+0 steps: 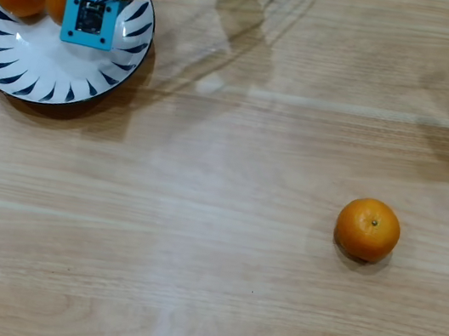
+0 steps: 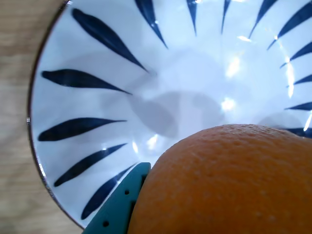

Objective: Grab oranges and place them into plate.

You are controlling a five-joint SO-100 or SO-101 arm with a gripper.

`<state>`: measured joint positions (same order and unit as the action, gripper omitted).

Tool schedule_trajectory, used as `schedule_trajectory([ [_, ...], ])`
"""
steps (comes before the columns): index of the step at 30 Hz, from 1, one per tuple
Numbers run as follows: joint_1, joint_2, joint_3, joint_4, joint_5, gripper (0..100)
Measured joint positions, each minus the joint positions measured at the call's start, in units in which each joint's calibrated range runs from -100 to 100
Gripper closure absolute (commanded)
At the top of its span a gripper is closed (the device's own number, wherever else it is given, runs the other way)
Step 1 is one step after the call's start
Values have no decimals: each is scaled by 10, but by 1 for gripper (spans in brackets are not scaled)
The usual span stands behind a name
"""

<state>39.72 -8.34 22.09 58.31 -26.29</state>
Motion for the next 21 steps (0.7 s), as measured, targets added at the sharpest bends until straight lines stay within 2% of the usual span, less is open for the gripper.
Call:
schedule_trajectory([
  [5, -1, 27, -20, -2, 1, 63],
  [12, 2, 27, -26, -2, -1, 40],
  [21, -3, 25, -38, -3, -8, 40],
])
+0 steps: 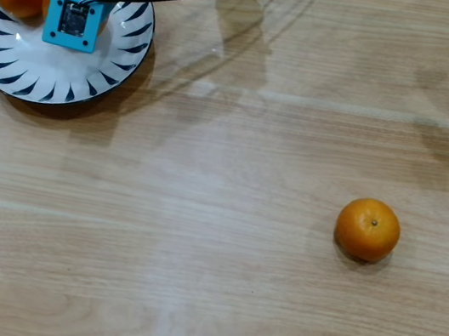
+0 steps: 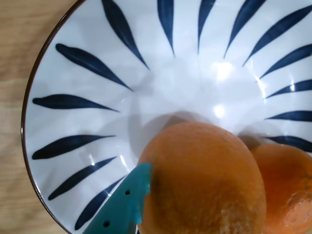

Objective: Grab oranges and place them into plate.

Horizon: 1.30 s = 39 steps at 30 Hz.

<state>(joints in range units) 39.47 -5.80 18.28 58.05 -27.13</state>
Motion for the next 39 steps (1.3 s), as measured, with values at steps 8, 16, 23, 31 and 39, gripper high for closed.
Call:
schedule_trajectory([
  [8, -50, -5, -16, 0, -2, 40],
  [16, -171, -84, -55, 65, -43, 64],
  [23, -336, -155, -57, 78, -74, 88],
  [31, -553, -226, -57, 79, -127, 95],
  [39, -700, -240, -77, 80, -206, 95],
])
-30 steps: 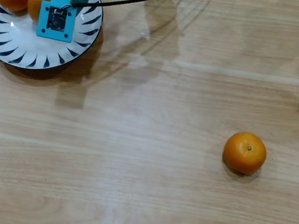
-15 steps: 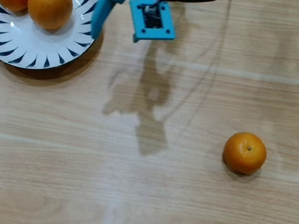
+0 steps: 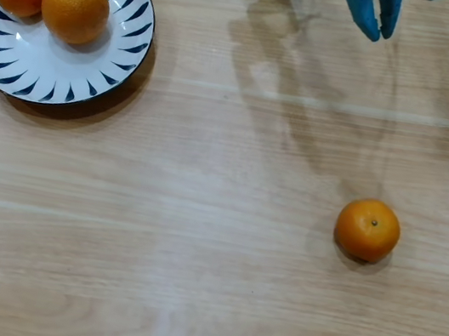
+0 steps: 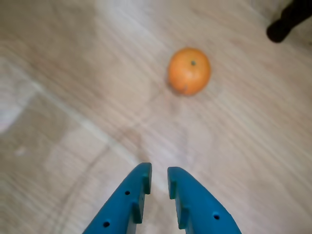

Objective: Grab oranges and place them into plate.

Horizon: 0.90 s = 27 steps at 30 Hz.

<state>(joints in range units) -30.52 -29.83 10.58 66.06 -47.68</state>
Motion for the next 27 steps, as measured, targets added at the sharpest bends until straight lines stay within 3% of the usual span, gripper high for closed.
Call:
schedule_trajectory([
  [5, -12, 104, -146, 13, -4, 95],
  [16, 3, 474, -676, 154, -7, 94],
  [27, 30, 610, -664, 114, -22, 94],
])
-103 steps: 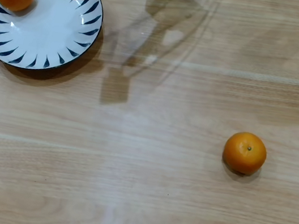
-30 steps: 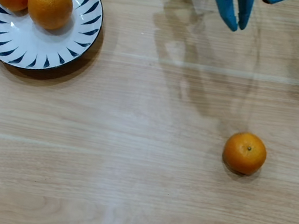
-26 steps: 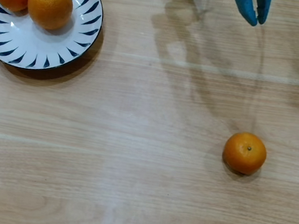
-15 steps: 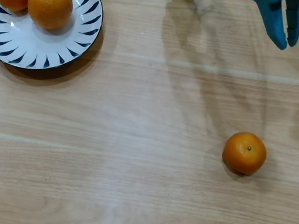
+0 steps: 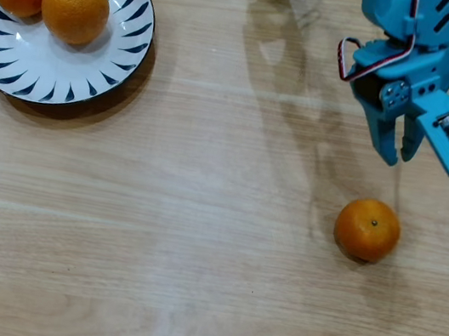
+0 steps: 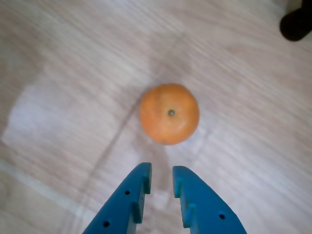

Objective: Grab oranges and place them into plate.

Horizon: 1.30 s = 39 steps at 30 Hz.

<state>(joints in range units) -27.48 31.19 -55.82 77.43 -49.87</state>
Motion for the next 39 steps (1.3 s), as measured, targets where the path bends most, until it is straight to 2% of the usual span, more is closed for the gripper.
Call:
schedule_trajectory([
  [5, 3, 19, 68, -87, -1, 94],
  [10, 3, 22, 81, -108, -2, 90],
  [12, 3, 22, 82, -108, -12, 83],
  [16, 3, 22, 82, -106, -40, 61],
  [18, 2, 22, 82, -100, -48, 53],
  [30, -17, 21, 134, -105, -70, 53],
  [39, -32, 15, 336, -315, -82, 53],
])
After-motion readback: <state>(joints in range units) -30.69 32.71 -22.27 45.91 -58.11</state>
